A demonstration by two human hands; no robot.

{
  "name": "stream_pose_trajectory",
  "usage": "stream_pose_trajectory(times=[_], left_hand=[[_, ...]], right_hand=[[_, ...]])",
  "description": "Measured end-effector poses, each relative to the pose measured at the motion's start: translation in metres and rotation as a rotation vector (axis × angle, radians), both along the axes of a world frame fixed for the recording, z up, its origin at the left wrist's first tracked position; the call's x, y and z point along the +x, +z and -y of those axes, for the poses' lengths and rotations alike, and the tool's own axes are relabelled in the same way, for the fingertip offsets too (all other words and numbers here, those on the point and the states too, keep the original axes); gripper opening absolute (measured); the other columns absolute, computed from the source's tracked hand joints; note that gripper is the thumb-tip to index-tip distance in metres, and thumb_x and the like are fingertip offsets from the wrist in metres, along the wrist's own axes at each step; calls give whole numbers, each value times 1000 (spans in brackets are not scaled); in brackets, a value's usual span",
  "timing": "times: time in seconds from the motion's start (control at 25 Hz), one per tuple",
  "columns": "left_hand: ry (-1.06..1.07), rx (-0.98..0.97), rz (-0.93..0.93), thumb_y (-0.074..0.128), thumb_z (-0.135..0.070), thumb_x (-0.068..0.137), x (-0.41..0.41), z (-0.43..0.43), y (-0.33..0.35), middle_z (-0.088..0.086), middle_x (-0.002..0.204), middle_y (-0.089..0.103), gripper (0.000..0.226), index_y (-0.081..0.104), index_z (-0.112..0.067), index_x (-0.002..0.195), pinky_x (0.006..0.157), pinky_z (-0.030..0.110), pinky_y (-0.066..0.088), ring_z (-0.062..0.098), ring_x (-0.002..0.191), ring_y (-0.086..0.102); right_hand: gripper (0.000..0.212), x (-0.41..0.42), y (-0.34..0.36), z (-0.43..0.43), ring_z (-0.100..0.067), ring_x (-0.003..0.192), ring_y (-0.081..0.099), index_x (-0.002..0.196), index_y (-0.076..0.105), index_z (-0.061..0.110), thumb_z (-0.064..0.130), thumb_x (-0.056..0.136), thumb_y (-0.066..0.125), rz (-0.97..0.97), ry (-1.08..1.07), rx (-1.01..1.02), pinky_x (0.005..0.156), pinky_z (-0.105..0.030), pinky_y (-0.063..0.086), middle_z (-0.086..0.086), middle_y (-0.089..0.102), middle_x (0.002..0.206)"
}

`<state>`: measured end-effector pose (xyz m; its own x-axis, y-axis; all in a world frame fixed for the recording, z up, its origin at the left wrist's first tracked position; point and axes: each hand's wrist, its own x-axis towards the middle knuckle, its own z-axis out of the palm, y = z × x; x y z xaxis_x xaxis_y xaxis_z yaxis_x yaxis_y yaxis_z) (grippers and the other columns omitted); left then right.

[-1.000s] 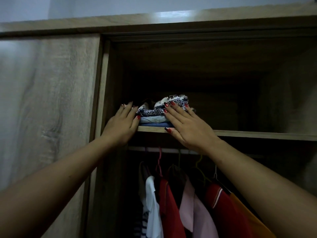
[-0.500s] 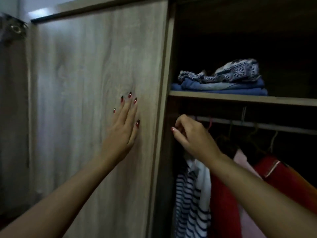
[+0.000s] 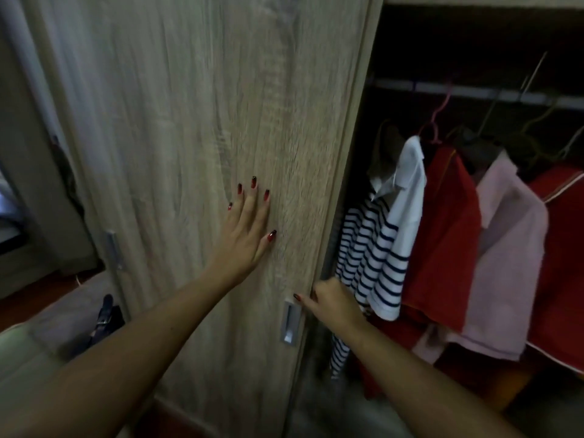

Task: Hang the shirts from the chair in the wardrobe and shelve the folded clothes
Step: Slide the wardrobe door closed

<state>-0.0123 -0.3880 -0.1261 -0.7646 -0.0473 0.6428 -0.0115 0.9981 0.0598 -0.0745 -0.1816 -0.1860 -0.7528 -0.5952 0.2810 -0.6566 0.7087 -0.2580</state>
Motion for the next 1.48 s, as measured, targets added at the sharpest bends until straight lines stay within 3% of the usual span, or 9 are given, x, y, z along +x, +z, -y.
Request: stream_pose_trajectory(times=[0.28,0.44,0.6,0.96,1.16,1.24,1.32,1.4,1.48], left_hand=[[5,5,35,30,-45,99,1,4,-34,14,159,-12,67,2,-15,152,115,59,17,34,147,-9],[0,1,61,31,-43,99,5,10,-50,14,159,-11,66,3,-15,152,115,60,15,34,147,-9],[-1,-16,74,36,-40,99,9,11,-60,12,159,-12,67,2,-16,152,115,59,13,34,147,-9],[-126,-136,49,35,-42,99,-6,-64,-68,14,159,-6,68,4,-14,152,115,61,10,39,146,-5],[-212,-263,42,34,-44,99,-20,-135,-75,16,159,2,66,10,-11,151,114,63,11,41,145,2],[-247,-311,35,33,-44,99,-26,-168,-75,15,159,3,66,9,-12,151,114,63,12,39,146,3],[-274,-335,18,31,-43,99,-32,-201,-73,12,160,4,65,8,-13,151,114,63,13,36,146,5],[-303,-346,-2,33,-42,99,-35,-236,-70,9,160,5,65,7,-13,151,115,61,13,32,147,7],[-325,-360,-5,34,-42,99,-39,-264,-69,8,160,5,65,8,-12,151,115,59,14,29,147,8]], right_hand=[[32,11,-56,26,-19,69,64,79,69,10,40,86,60,288,-313,-37,60,-29,53,-8,69,79],[25,19,-57,31,-18,68,60,77,67,13,36,85,60,299,-350,-56,55,-23,38,-7,67,79],[31,19,-57,21,-15,65,53,60,47,21,35,84,61,340,-376,-100,46,-21,30,-1,56,69],[25,17,-63,-76,-23,69,66,73,65,12,35,80,58,306,-390,-105,59,-33,53,-7,69,76],[24,19,-65,-162,-21,79,66,91,64,13,35,89,55,267,-499,4,66,-34,54,-6,69,88],[25,23,-61,-196,-20,89,65,106,56,15,31,87,60,218,-548,-104,71,-33,55,-5,65,100],[60,26,-55,-230,-22,111,55,131,40,14,27,80,68,21,-553,-175,84,-31,53,-7,53,124],[90,31,-44,-267,-28,135,34,147,18,4,27,77,71,-204,-572,-129,108,-37,40,-17,31,147],[91,39,-29,-297,-32,146,12,149,6,-3,23,84,65,-391,-561,-39,118,-45,23,-25,14,156]])
